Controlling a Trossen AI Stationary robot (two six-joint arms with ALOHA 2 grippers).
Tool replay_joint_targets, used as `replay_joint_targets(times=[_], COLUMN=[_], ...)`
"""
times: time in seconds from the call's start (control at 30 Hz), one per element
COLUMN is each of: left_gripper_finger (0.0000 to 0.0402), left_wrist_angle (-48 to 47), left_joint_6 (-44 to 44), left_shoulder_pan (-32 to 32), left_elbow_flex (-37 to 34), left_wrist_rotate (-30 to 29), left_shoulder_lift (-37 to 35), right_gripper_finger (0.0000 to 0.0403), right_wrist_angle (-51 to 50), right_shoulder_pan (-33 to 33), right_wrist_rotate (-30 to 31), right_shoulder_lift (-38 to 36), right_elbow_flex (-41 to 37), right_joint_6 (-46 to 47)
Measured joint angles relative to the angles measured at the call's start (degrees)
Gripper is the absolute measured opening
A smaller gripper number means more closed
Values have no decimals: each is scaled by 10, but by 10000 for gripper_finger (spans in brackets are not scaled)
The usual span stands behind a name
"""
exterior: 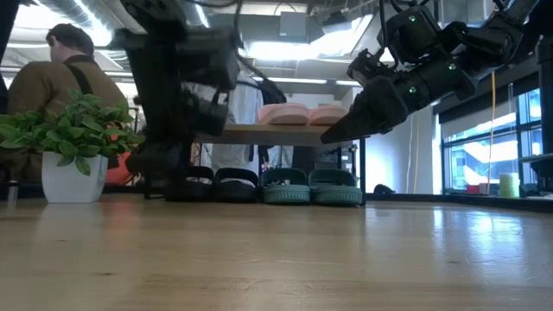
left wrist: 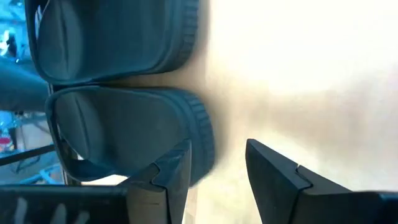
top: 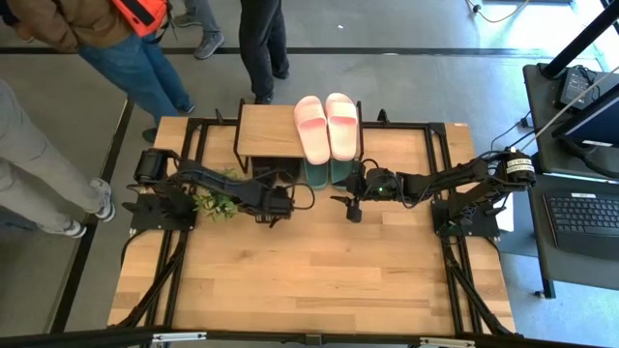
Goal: Pick and place slides into the shelf
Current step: Put the black slide under the shelf
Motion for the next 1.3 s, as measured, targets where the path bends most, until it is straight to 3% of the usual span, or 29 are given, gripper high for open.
replay_joint_targets(times=[0.47, 0.57, 0.73, 0.83, 1.3], left_gripper_finger=[145, 145, 145, 145, 145], left_wrist_angle=[-1, 19, 48, 56, 38], left_joint_6=[-90, -87, -67, -59, -33], left_shoulder_pan=[-52, -53, -53, -53, 31], left_elbow_flex=[0, 0, 0, 0, -1], left_wrist_rotate=[23, 72, 201, 250, 284], left_shoulder_lift=[-132, -164, -201, -201, -107], right_gripper_finger=[197, 197, 197, 197, 197], right_wrist_angle=[-2, -2, -3, -3, -1], right_shoulder_pan=[2, 2, 2, 2, 2], right_wrist_rotate=[0, 0, 0, 0, 0], right_shoulder_lift=[0, 0, 0, 0, 0], right_elbow_flex=[0, 0, 0, 0, 0], right_joint_6=[2, 2, 2, 2, 5])
